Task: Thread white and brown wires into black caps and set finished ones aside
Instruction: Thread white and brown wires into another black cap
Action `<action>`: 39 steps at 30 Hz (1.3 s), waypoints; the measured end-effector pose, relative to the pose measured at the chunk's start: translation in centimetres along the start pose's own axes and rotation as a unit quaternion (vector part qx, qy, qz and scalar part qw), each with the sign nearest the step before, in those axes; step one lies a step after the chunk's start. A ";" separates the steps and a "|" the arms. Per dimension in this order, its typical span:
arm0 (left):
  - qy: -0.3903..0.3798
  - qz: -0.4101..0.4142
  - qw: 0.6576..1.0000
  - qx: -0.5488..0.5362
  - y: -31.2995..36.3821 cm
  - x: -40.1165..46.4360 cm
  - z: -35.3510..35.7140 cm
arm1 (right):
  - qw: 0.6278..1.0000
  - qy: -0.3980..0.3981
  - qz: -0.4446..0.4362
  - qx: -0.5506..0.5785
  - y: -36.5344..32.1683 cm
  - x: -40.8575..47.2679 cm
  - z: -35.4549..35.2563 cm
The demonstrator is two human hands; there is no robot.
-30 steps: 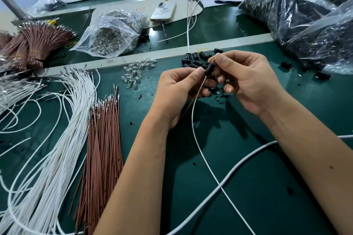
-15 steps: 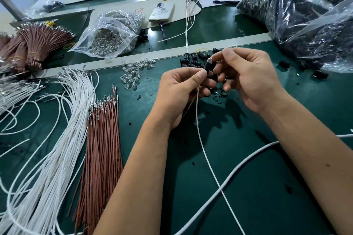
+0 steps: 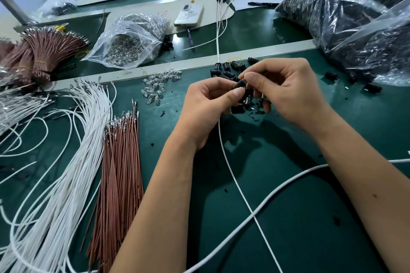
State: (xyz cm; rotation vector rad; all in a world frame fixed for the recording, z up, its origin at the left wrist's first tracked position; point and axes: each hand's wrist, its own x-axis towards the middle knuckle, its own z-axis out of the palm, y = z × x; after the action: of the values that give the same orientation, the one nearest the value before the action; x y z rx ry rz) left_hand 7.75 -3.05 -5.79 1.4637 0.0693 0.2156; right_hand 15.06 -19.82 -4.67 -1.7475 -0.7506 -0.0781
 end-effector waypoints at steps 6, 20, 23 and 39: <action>0.016 0.059 0.988 0.142 0.0 0.2 -0.5 | 0.981 -0.067 -0.082 -0.165 0.2 0.0 0.1; 0.025 0.083 0.979 0.183 -0.5 0.4 -0.5 | 0.965 -0.134 -0.070 -0.214 0.4 -0.2 0.5; 0.025 0.082 0.980 0.177 -0.5 0.3 -0.3 | 0.972 -0.120 -0.071 -0.191 0.3 -0.3 0.6; 0.008 0.074 0.994 0.081 -0.2 0.0 -0.5 | 0.977 -0.124 -0.057 -0.163 0.2 -0.1 0.5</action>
State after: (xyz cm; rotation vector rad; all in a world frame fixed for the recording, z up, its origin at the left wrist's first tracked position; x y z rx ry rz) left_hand 7.68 -2.62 -6.04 1.6299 -0.0089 0.3503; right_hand 14.92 -19.47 -5.06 -2.0479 -1.0690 -0.0630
